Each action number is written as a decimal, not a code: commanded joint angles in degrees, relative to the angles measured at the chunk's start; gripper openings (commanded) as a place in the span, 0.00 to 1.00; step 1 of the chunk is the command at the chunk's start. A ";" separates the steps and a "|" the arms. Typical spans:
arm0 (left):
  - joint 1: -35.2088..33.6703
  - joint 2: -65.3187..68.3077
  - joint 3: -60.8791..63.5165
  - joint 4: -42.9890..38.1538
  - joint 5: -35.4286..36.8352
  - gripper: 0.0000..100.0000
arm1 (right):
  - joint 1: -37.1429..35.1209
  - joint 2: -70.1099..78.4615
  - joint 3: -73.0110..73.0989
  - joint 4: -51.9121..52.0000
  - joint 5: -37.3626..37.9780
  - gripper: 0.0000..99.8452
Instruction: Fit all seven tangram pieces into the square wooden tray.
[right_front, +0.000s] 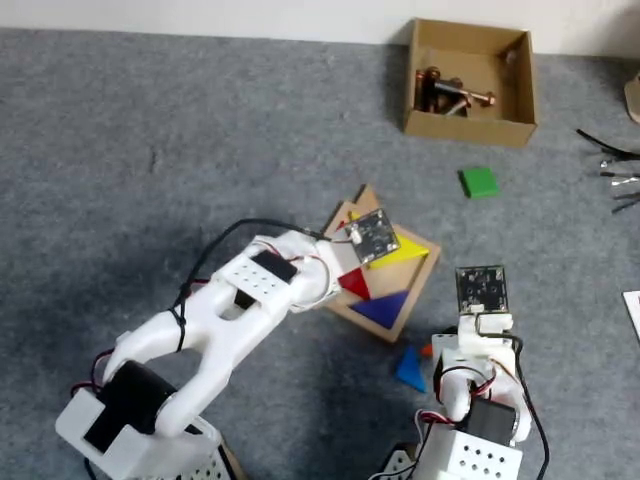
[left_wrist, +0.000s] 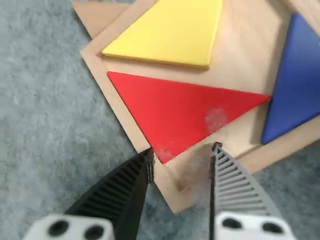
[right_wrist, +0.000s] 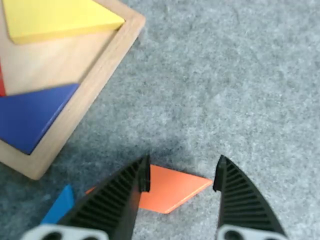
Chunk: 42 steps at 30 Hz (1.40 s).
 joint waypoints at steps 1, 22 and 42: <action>-0.31 -0.40 0.40 -0.79 -0.18 0.18 | -0.92 -1.10 5.93 -1.45 0.70 0.20; -0.31 -0.40 0.13 -0.97 -17.67 0.17 | -0.92 -1.10 5.93 -1.45 0.70 0.20; 6.55 -0.92 1.01 7.03 16.26 0.18 | -0.92 -1.10 5.93 -1.45 0.70 0.20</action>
